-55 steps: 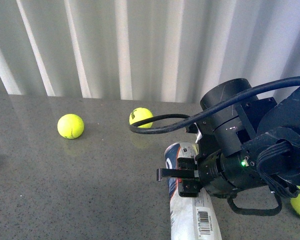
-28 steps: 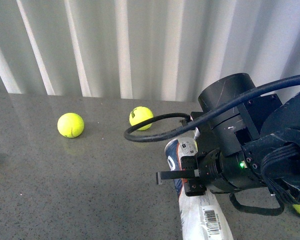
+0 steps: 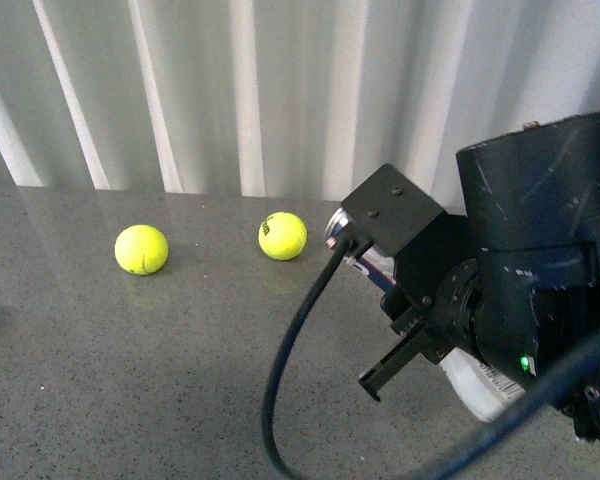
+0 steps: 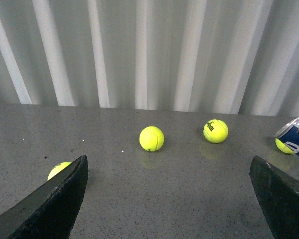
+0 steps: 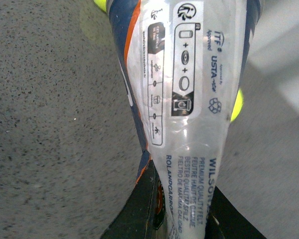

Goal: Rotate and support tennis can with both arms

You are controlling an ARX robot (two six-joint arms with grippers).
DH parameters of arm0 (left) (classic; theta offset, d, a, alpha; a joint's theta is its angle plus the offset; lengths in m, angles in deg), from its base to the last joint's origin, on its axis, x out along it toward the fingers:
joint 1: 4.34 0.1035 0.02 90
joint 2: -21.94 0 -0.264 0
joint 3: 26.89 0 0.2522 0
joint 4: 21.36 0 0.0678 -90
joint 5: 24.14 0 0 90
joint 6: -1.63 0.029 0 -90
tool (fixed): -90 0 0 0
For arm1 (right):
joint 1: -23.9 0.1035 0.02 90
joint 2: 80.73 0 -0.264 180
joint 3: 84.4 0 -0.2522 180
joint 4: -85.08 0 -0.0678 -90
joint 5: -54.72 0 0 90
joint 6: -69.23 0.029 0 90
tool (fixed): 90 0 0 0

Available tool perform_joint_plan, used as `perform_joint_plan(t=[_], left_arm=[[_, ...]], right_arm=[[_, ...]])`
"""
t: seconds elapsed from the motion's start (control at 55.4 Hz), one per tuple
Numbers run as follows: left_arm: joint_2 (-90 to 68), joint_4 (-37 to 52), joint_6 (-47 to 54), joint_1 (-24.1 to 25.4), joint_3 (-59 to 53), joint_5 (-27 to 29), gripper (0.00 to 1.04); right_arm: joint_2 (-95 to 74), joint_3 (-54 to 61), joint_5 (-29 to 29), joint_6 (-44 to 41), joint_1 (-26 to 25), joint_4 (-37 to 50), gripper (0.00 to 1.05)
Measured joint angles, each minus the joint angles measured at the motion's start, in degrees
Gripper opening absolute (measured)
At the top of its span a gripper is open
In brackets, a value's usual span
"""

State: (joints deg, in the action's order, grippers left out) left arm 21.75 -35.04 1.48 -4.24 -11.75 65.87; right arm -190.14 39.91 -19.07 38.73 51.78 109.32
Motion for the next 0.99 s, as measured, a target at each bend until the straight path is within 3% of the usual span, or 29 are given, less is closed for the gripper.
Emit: perform_joint_plan(t=[0.145, 0.361, 0.741, 0.994], left_arm=[[-0.02, 0.00, 0.00, 0.00, 0.00, 0.00, 0.98], [0.00, 0.00, 0.00, 0.00, 0.00, 0.00, 0.98], [0.00, -0.04, 0.00, 0.00, 0.00, 0.02, 0.98], [0.00, -0.04, 0.00, 0.00, 0.00, 0.00, 0.98]], right_arm=[[-0.79, 3.78, -6.49, -20.44, -0.04, 7.89, 0.12], [-5.99, 3.56, -15.06, -34.45, 0.57, 11.63, 0.12], [-14.78, -9.97, -19.89, -33.51, 8.24, 4.15, 0.12], [-19.06, -14.67, -19.45, -32.79, 9.22, 0.50, 0.12]])
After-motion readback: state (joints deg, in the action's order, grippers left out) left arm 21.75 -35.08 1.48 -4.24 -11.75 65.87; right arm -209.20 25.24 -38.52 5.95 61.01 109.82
